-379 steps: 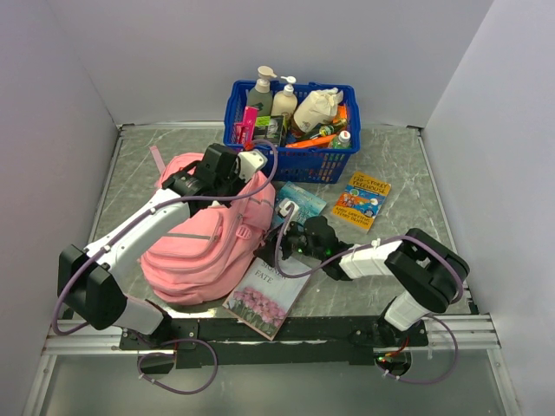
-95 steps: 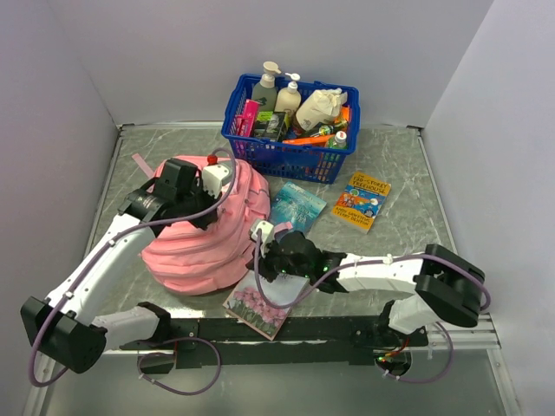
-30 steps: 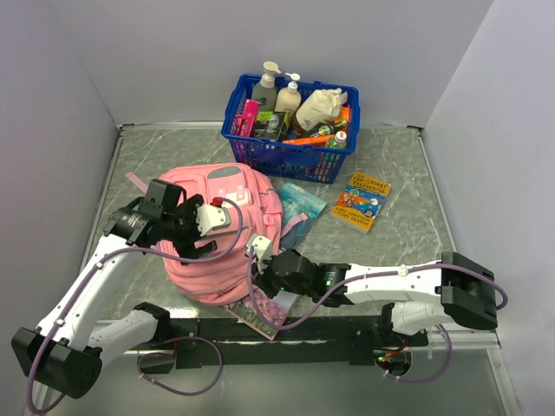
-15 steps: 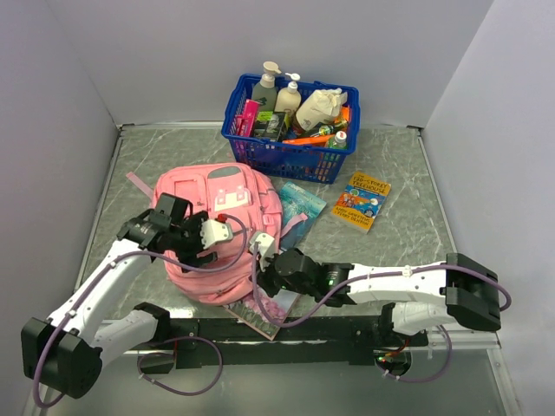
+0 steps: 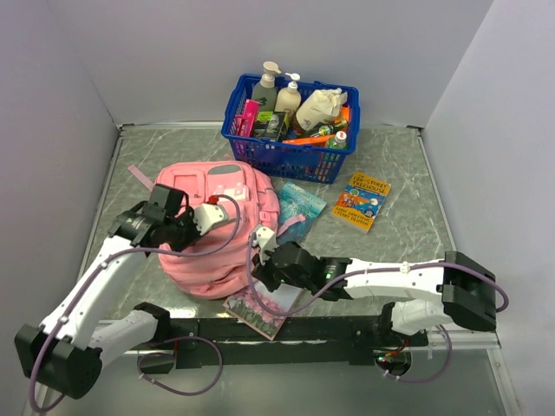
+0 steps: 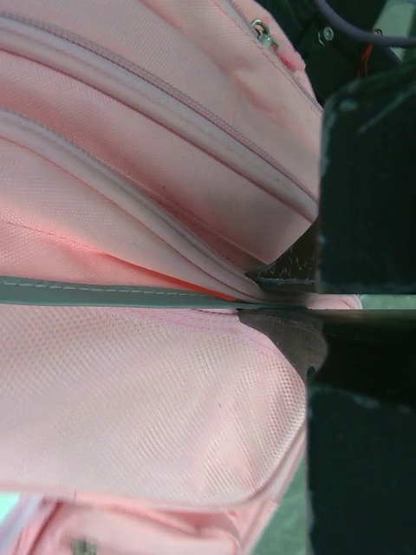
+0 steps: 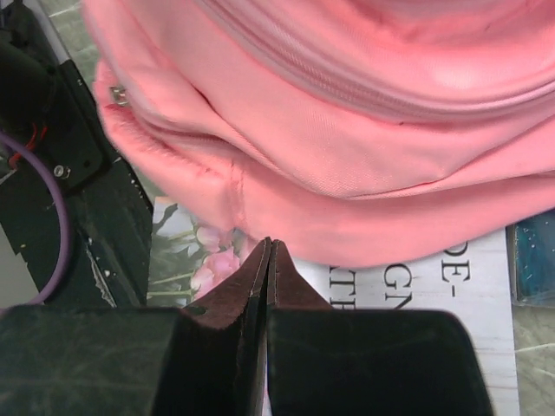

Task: Pack the student bag
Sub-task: Unzip the student bag at the center of the board.

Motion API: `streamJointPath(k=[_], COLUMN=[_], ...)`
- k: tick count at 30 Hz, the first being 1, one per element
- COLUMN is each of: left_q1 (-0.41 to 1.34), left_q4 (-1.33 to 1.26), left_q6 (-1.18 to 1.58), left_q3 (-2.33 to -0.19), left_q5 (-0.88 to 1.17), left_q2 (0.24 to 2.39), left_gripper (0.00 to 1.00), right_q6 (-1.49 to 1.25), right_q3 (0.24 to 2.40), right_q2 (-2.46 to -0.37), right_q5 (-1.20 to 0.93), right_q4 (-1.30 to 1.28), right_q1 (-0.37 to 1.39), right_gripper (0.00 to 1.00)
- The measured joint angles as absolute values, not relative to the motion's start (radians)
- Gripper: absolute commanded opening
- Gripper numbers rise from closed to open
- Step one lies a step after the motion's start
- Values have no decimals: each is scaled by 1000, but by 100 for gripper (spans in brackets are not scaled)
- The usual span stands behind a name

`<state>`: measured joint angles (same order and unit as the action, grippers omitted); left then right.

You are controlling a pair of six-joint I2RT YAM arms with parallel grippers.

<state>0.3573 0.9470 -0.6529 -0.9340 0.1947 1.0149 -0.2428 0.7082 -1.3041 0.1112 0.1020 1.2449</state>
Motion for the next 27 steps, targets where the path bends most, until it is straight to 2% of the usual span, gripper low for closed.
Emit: streamJointPath(k=[12, 20, 21, 22, 23, 25, 26, 27], left_q1=[340, 329, 329, 329, 329, 331, 331, 332], left_q4=[1192, 1234, 1221, 1206, 1177, 1123, 1102, 1082], left_q6=[-551, -501, -491, -484, -479, -476, -476, -476], left_q3=[-1221, -1239, -1232, -1221, -1198, -1142, -1115, -1088], left_q5=[224, 281, 284, 287, 291, 295, 299, 303], left_q2=[916, 941, 945, 948, 949, 961, 970, 984], left_gripper=[1, 1, 1, 1, 1, 1, 1, 1], right_q6=[-266, -222, -215, -210, -208, -211, -205, -203], right_q3=[899, 1308, 1332, 1336, 1326, 1255, 1193, 1125], right_q2=[-1494, -1743, -1752, -1750, -1740, -1697, -1664, -1626], right_q5=[-13, -122, -125, -125, -123, -113, -105, -92], right_q4=[24, -109, -113, -111, -111, -82, -63, -42], right_q1=[1130, 950, 941, 932, 925, 917, 915, 915], right_gripper=[0, 0, 4, 12, 38, 55, 71, 76])
